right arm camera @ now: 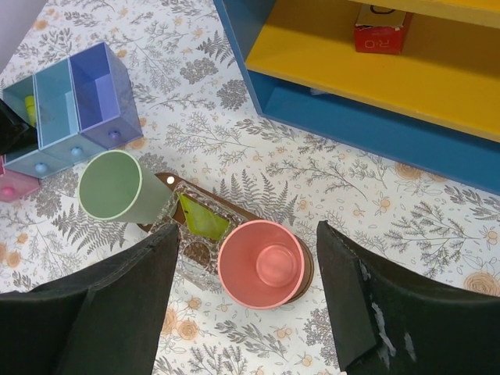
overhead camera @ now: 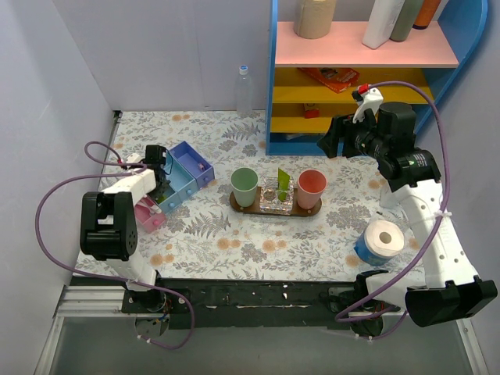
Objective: Prepare toiletry sets of a toothbrush and toothpaste on the tray
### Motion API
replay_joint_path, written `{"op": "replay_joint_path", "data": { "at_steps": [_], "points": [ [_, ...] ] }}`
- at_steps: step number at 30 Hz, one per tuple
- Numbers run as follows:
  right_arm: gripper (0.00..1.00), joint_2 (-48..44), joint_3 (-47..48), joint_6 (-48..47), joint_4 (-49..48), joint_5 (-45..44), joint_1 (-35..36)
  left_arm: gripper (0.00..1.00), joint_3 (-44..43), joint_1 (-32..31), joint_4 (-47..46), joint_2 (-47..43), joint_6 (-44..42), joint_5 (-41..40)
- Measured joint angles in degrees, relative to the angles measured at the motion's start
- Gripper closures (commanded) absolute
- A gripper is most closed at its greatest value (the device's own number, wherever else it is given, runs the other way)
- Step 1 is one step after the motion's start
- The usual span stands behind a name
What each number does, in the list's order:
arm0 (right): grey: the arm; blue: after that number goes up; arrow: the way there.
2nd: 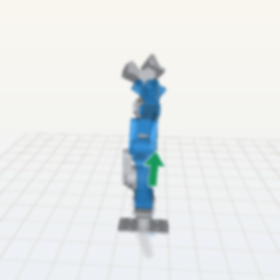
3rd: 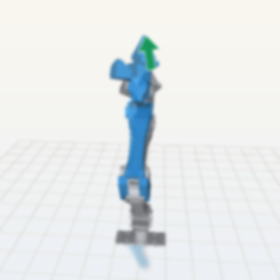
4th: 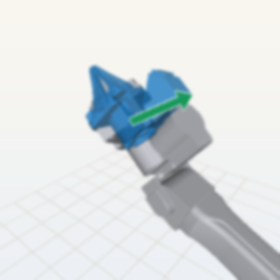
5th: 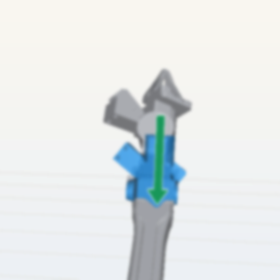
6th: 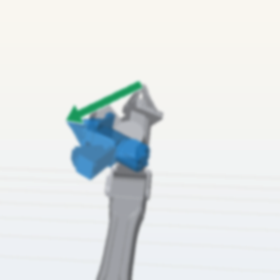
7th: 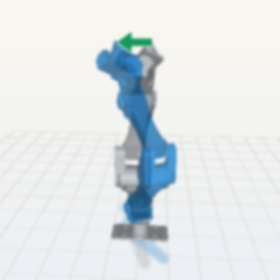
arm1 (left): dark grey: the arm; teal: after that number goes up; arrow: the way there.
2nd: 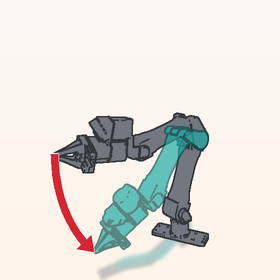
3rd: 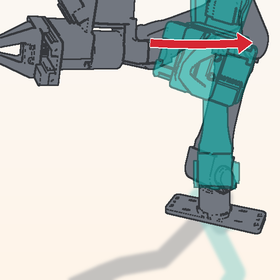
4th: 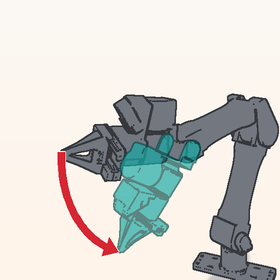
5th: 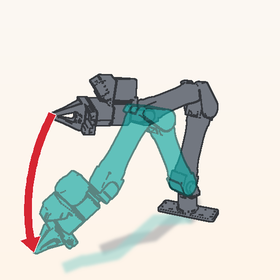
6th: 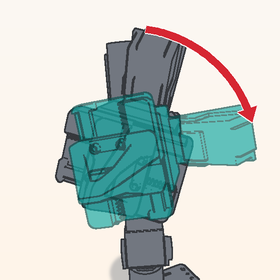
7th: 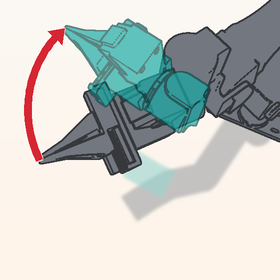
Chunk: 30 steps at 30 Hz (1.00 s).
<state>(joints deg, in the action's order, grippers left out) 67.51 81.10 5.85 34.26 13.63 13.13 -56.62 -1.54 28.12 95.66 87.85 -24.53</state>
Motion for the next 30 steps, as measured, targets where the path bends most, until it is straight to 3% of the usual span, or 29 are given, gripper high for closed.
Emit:
{"op": "replay_joint_path", "data": {
  "at_steps": [19,30],
  "points": [
    [0.24,3.6,4.0,0.0,0.8,0.3,0.0,1.0,-6.3,0.2,13.1,-3.7,-1.1,4.7],
    [0.28,7.5,9.9,-0.5,2.3,1.0,0.0,1.0,-18.9,0.6,21.4,-5.3,1.2,5.0]
  ]
}}
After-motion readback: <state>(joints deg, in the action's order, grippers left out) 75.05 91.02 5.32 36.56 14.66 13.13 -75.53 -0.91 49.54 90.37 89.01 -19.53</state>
